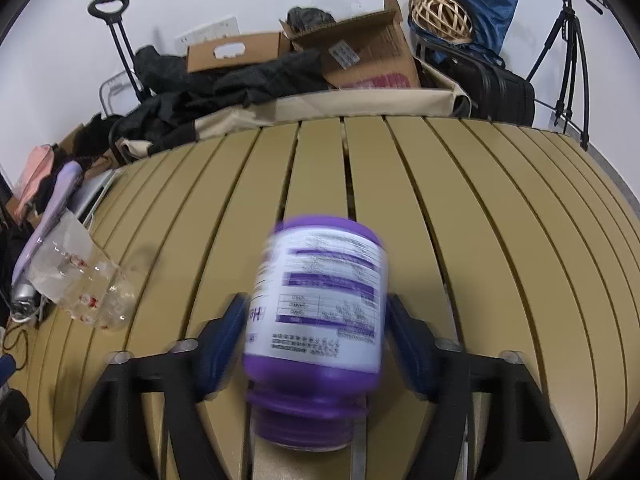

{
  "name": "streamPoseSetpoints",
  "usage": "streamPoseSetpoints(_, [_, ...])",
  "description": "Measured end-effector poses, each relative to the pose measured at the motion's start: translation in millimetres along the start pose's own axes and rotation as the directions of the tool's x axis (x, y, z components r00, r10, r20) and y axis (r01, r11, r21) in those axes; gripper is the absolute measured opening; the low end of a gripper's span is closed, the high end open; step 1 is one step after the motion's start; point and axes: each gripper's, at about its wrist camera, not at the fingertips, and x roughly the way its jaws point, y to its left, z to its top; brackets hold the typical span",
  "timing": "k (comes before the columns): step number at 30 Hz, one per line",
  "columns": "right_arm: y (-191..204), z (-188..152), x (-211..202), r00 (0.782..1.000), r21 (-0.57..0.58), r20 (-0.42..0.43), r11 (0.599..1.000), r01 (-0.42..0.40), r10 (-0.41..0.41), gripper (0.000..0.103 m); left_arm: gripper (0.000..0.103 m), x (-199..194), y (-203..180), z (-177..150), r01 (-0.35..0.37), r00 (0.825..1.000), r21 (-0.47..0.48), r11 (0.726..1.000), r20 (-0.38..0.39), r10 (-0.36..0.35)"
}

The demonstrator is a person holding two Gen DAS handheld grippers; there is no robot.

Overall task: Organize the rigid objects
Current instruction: 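Reach the right tool to the lying purple bottle and grasp it, then lift the bottle with the right tool while the left tool grasps its body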

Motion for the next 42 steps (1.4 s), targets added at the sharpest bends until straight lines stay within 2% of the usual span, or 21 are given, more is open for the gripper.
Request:
streamPoseSetpoints(1, [5,-3,-2,0.999,-0.023,-0.007,0.999,-0.039,0.039,0.068,0.103,1,0,0,0.004,1.000,-0.004,1.000,-0.003,-0.004])
streamPoseSetpoints(4, [41,-22,-15,0.991,-0.221,-0.031,0.967,-0.131,0.127,0.068,0.100,1,4,1,0.023,1.000,-0.046,0.999,-0.012,-0.023])
streamPoseSetpoints(6, [68,-40,-23,0.970,-0.342,-0.090,0.908,-0.242,0.224,0.068,0.097,0,7,0,0.031,0.999,-0.071,0.997,-0.014,-0.032])
streamPoseSetpoints(8, [90,-56,-31,0.944,-0.406,-0.131,0.853,-0.329,0.302,0.068,0.096,0,11,0,0.025,0.999,-0.091,0.996,-0.018,-0.027])
streamPoseSetpoints(10, [107,-67,-37,0.932,-0.472,-0.145,0.805,-0.359,0.331,0.068,0.087,1,16,-1,0.014,1.000,-0.112,0.994,-0.023,-0.017])
streamPoseSetpoints(14, [131,-86,-47,0.904,-0.568,-0.193,0.708,-0.419,0.381,0.068,0.082,8,26,-2,0.013,0.998,-0.162,0.987,-0.059,-0.023])
streamPoseSetpoints(16, [138,-92,-46,0.888,-0.582,-0.220,0.677,-0.451,0.403,0.068,0.069,15,28,-5,0.008,0.995,-0.190,0.982,-0.094,-0.027])
streamPoseSetpoints(18, [145,-99,-48,0.875,-0.599,-0.234,0.646,-0.472,0.423,0.068,0.061,20,30,-7,0.025,0.992,-0.208,0.978,-0.114,-0.050])
streamPoseSetpoints(19, [147,-101,-48,0.877,-0.610,-0.231,0.639,-0.467,0.421,0.068,0.055,19,30,-7,0.033,0.993,-0.214,0.976,-0.108,-0.057])
streamPoseSetpoints(20, [149,-102,-48,0.878,-0.620,-0.229,0.633,-0.464,0.420,0.068,0.052,17,31,-6,0.036,0.994,-0.216,0.976,-0.095,-0.058])
streamPoseSetpoints(21, [149,-102,-48,0.882,-0.627,-0.226,0.631,-0.457,0.414,0.069,0.049,16,31,-7,0.023,0.996,-0.213,0.977,-0.085,-0.042])
streamPoseSetpoints(22, [147,-101,-47,0.891,-0.634,-0.223,0.635,-0.441,0.396,0.075,0.046,14,31,-7,-0.007,0.997,-0.208,0.978,-0.072,-0.008])
streamPoseSetpoints(23, [146,-101,-45,0.904,-0.646,-0.216,0.640,-0.416,0.370,0.082,0.045,13,32,-7,-0.043,0.997,-0.200,0.979,-0.065,0.031])
streamPoseSetpoints(25, [139,-100,-44,0.927,-0.675,-0.200,0.642,-0.365,0.317,0.089,0.045,15,36,-8,-0.092,0.994,-0.205,0.975,-0.072,0.078])
streamPoseSetpoints(27, [132,-98,-45,0.935,-0.689,-0.187,0.639,-0.343,0.300,0.090,0.045,16,39,-10,-0.124,0.990,-0.202,0.972,-0.093,0.107])
streamPoseSetpoints(30, [122,-87,-42,0.956,-0.698,-0.154,0.657,-0.283,0.248,0.090,0.045,18,38,-14,-0.122,0.987,-0.191,0.974,-0.122,0.100])
streamPoseSetpoints(34, [101,-77,-47,0.955,-0.680,-0.152,0.674,-0.287,0.254,0.090,0.047,9,32,-14,-0.094,0.994,-0.173,0.980,-0.077,0.081])
streamPoseSetpoints(36, [97,-78,-52,0.939,-0.671,-0.172,0.662,-0.334,0.299,0.090,0.055,5,29,-10,-0.051,0.998,-0.190,0.980,-0.042,0.043])
streamPoseSetpoints(38, [98,-81,-56,0.929,-0.671,-0.183,0.650,-0.356,0.321,0.090,0.055,5,23,-6,-0.058,0.998,-0.190,0.980,-0.022,0.055])
streamPoseSetpoints(41, [102,-83,-52,0.934,-0.685,-0.182,0.642,-0.344,0.306,0.091,0.055,2,21,-2,-0.069,0.997,-0.207,0.976,0.002,0.071])
streamPoseSetpoints(42, [102,-82,-51,0.929,-0.675,-0.192,0.644,-0.359,0.317,0.091,0.055,-1,23,-2,-0.057,0.998,-0.224,0.973,0.014,0.061])
